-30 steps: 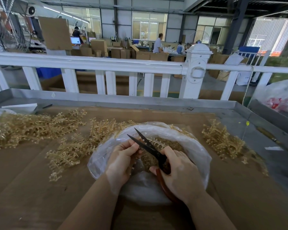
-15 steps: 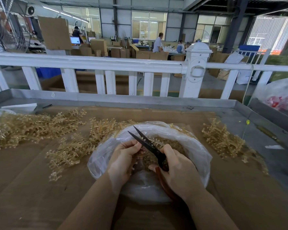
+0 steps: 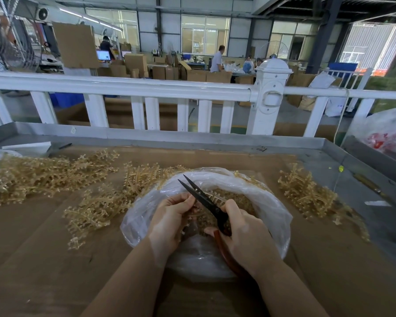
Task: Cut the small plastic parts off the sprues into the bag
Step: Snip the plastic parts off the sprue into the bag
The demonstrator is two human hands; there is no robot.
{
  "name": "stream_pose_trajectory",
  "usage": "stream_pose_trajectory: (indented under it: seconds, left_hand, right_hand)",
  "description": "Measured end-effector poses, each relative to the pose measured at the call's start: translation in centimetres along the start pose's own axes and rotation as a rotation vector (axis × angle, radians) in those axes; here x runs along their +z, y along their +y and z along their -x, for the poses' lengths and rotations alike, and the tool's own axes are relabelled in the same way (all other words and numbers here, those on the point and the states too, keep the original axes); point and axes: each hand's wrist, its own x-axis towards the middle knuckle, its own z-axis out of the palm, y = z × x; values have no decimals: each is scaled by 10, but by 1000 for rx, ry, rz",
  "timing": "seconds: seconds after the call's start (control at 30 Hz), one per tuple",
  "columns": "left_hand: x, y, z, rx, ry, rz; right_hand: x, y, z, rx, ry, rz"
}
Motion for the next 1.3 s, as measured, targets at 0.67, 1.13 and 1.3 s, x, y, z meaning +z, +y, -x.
stream_pose_trajectory:
  seconds: [0.67,1.13,1.3]
  left_hand:
    - [1,-6,-5,92,71,-45]
    - [-2,-5,-5,121,84,144]
    - [0,-6,-7,132,93,137]
  right_hand:
    - [-1,-2,3,56,110,21]
    - [2,1,6,99,143,1]
    - [1,0,7,91,152,-2]
